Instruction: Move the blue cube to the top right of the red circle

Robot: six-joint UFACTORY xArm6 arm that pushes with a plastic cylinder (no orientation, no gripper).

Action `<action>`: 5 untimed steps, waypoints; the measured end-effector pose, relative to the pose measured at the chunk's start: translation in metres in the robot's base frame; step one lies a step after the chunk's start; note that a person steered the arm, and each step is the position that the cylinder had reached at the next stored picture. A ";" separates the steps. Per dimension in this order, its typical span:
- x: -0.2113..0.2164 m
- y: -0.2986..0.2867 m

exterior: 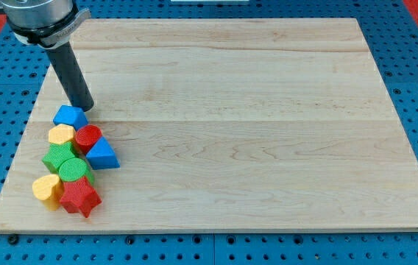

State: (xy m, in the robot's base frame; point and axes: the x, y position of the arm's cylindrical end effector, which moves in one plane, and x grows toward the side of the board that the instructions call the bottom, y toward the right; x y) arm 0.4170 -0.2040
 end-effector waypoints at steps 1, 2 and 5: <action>-0.006 -0.012; 0.005 -0.039; 0.018 0.035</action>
State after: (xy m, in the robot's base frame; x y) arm 0.4349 -0.1689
